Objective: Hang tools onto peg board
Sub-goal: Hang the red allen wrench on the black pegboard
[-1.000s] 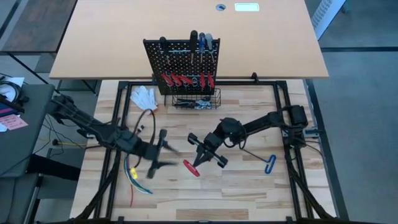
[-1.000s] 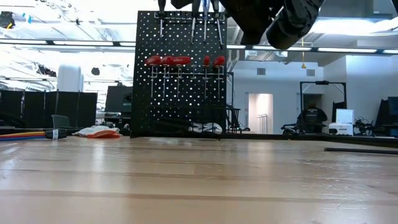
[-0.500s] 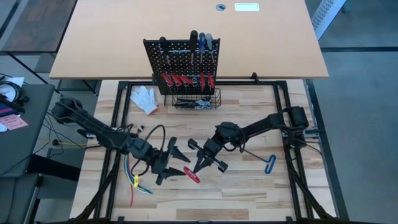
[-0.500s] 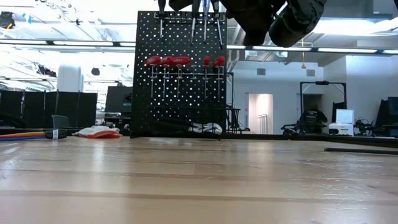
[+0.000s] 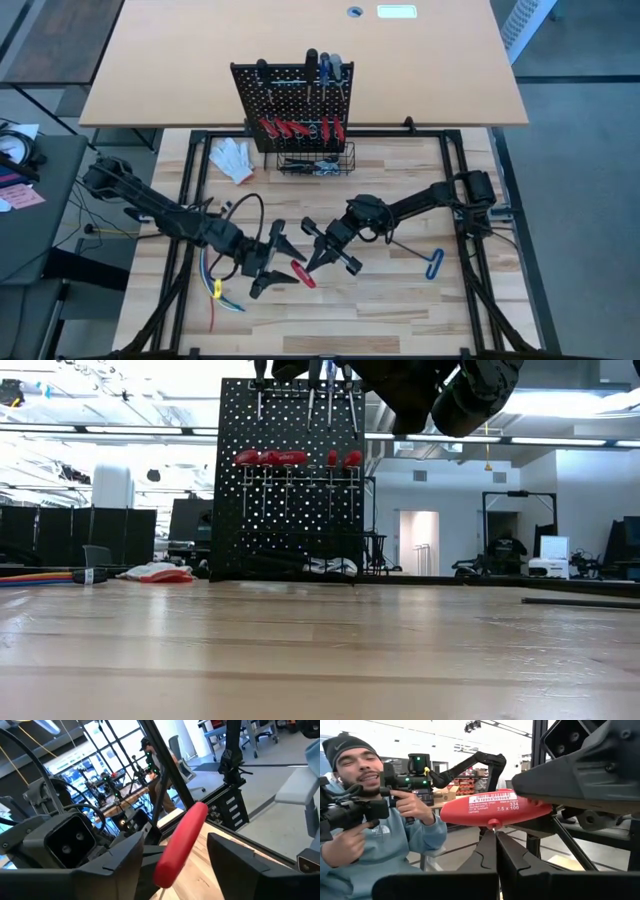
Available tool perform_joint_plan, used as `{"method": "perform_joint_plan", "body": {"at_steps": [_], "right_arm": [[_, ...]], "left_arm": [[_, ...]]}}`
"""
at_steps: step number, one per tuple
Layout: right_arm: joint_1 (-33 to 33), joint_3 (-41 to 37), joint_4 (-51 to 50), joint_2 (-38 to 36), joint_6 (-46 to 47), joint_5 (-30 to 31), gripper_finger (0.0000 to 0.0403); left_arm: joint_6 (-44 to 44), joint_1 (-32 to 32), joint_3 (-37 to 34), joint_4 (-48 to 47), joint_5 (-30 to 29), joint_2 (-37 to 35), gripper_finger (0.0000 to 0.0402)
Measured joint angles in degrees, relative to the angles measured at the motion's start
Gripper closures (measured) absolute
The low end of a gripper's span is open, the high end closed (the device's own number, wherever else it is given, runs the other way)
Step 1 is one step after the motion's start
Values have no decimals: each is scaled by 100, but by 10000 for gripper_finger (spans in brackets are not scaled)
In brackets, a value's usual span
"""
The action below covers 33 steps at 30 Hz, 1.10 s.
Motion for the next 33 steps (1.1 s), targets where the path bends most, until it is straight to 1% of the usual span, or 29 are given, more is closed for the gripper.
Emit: {"method": "perform_joint_plan", "body": {"at_steps": [3, 12, 16, 17, 20, 25, 28, 30, 33], "right_arm": [[0, 1, 0, 0, 0, 0, 403], [0, 2, 82, 0, 1, 2, 402], [-29, 2, 90, 0, -26, -3, 390], [-47, 2, 71, 0, -26, -13, 385], [-106, 2, -121, -2, -41, -41, 368], [-293, 2, -503, -4, -4, -37, 334], [-485, 2, -923, -4, -28, 14, 314], [-597, 2, -1358, -3, -60, 329, 307], [-706, 2, -1922, -2, -311, 1072, 306]], "left_arm": [[-2, 0, 0, -21, 0, 2, 206], [35, 0, 0, -133, 0, 2, 304], [-69, 2, 0, -139, -22, 2, 357], [-139, 4, 24, -201, -33, 0, 364], [-375, 0, 321, -896, -217, -9, 364], [-1003, -117, 948, -2456, -1009, -9, 364], [-1259, -205, 1127, -3282, -1335, -9, 364], [-1399, -261, 1190, -3880, -1687, -9, 364], [-1854, -278, 1257, -4687, -2251, -11, 364]]}}
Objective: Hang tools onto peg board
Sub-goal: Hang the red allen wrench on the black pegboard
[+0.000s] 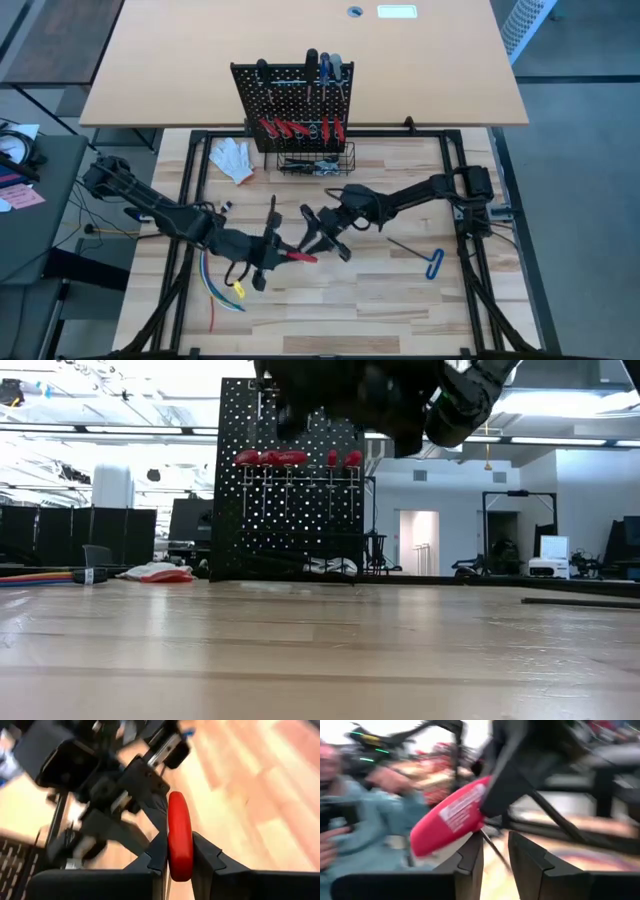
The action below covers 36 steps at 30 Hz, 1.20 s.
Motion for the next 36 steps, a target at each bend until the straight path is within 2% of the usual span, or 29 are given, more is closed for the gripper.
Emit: {"method": "perform_joint_plan", "body": {"at_steps": [2, 6, 14, 17, 20, 23, 27, 30, 33, 36], "right_arm": [[-39, 0, -291, 0, -128, 595, 306], [-102, 9, -875, -33, -144, 1855, 306], [111, 7, -2915, -851, -715, 3948, 306], [399, 4, -3535, -1229, -1025, 4713, 306], [777, 4, -3936, -1640, -1337, 5289, 306], [1115, 7, -4229, -1971, -1523, 5451, 306], [1391, 4, -4242, -2187, -1535, 5356, 305], [1494, 4, -4221, -2242, -1538, 5323, 300], [1462, 4, -4138, -2256, -1546, 5258, 277], [1379, 4, -3840, -2253, -1414, 5154, 234]], "left_arm": [[-294, 24, 6, -400, -206, -59, 364], [-607, 138, -62, -668, -186, -230, 364], [-571, 374, -669, -278, -233, -805, 364], [-468, 520, -976, 112, -242, -1085, 364], [-339, 679, -1225, 479, 13, -1356, 364], [-210, 809, -1480, 849, 311, -1571, 364], [-43, 971, -1796, 1393, 681, -1793, 364], [-90, 1093, -1838, 1450, 791, -1865, 362], [-110, 1109, -1838, 1463, 846, -1875, 360], [-80, 1109, -1838, 1471, 975, -1863, 361]]}}
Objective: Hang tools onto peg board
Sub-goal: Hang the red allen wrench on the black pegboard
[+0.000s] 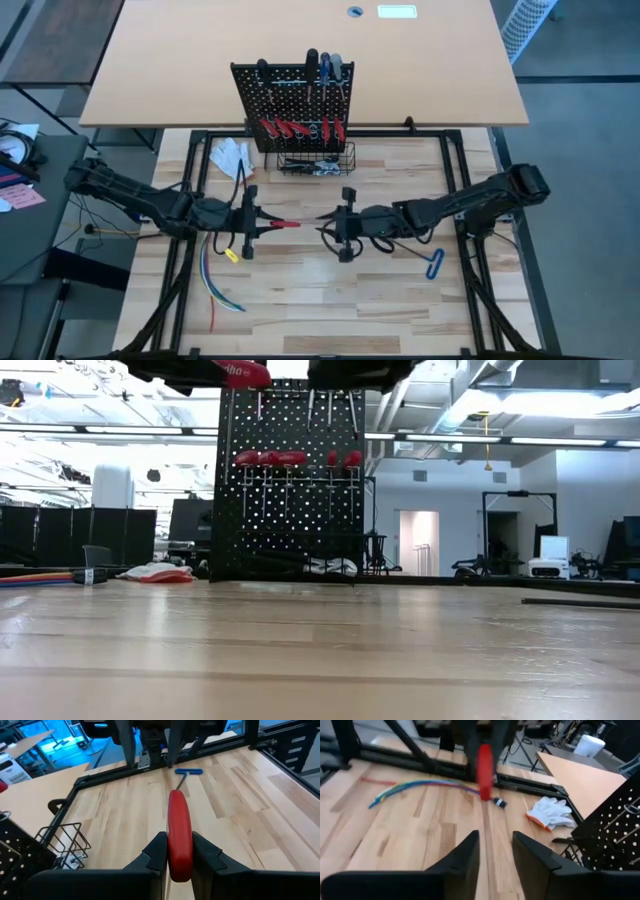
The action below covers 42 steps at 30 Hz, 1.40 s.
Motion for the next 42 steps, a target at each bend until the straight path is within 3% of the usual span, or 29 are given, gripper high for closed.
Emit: {"method": "perform_joint_plan", "body": {"at_steps": [6, 10, 13, 21, 31, 36, 42], "right_arm": [[-202, -8, 618, 249, 31, -287, 159], [-297, 6, 1229, 706, -259, -805, 154], [-250, 161, 1303, 1029, -558, -728, 160], [-241, 718, 1440, 1564, -851, -662, 220], [-171, 872, 1302, 1543, -895, -607, 364], [-122, 870, 1228, 1477, -960, -333, 364], [-216, 869, 683, 1149, -690, 140, 364]], "left_arm": [[16, 3, -2, 79, 5, 0, 361], [22, 2, -2, 193, 6, 0, 361], [2, 2, -2, 186, 6, 0, 361], [12, 2, -8, 169, 6, 24, 360], [-3, 0, -5, 155, -11, 20, 340], [-7, 0, 2, 174, -66, 26, 333], [-190, 2, -4, -352, -1112, -62, 332]]}}
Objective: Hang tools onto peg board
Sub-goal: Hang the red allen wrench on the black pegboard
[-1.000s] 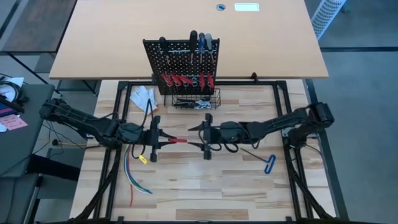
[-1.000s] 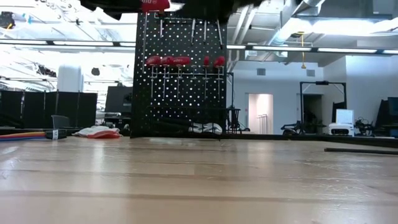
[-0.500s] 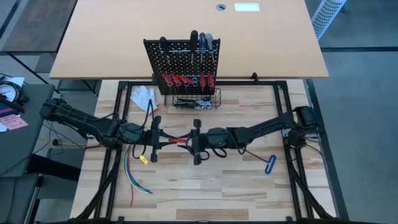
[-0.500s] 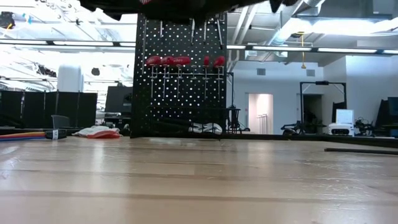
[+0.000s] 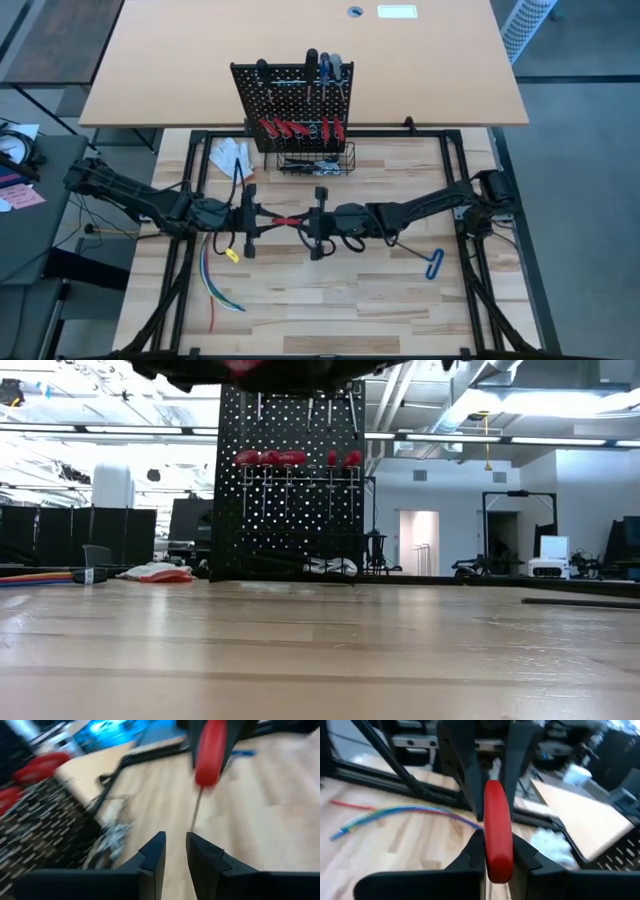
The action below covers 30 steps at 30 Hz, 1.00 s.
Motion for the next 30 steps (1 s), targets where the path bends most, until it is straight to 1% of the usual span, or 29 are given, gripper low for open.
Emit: {"method": "perform_joint_plan", "body": {"at_steps": [2, 4, 7, 10, 13, 17, 21, 25, 30], "right_arm": [[-78, -1, -345, -194, 131, 149, 364], [-235, -10, -464, -344, 216, 222, 364], [-570, -106, -484, -604, 271, 379, 364], [-1050, -106, -364, -793, 346, 441, 364], [-1550, -106, 114, -785, 422, 401, 364], [-2083, -111, 515, -773, 428, 387, 364], [-2387, -108, 640, -783, 435, 335, 364], [-2691, -108, 599, -773, 776, -233, 364], [-2852, -111, 395, -769, 786, -275, 364]], "left_arm": [[-162, 2, 0, -297, -432, -89, 332], [-325, 8, 0, -570, -852, -190, 331], [-587, 13, 0, -857, -1099, -383, 331], [-658, 12, 6, -869, -1117, -537, 331], [-669, 13, 4, -823, -1115, -654, 330], [-722, 12, 4, -850, -1110, -685, 330], [-709, 10, 4, -857, -1107, -671, 330], [-658, 10, 4, -858, -1105, -635, 330], [-663, 10, 4, -845, -1100, -630, 330]]}}
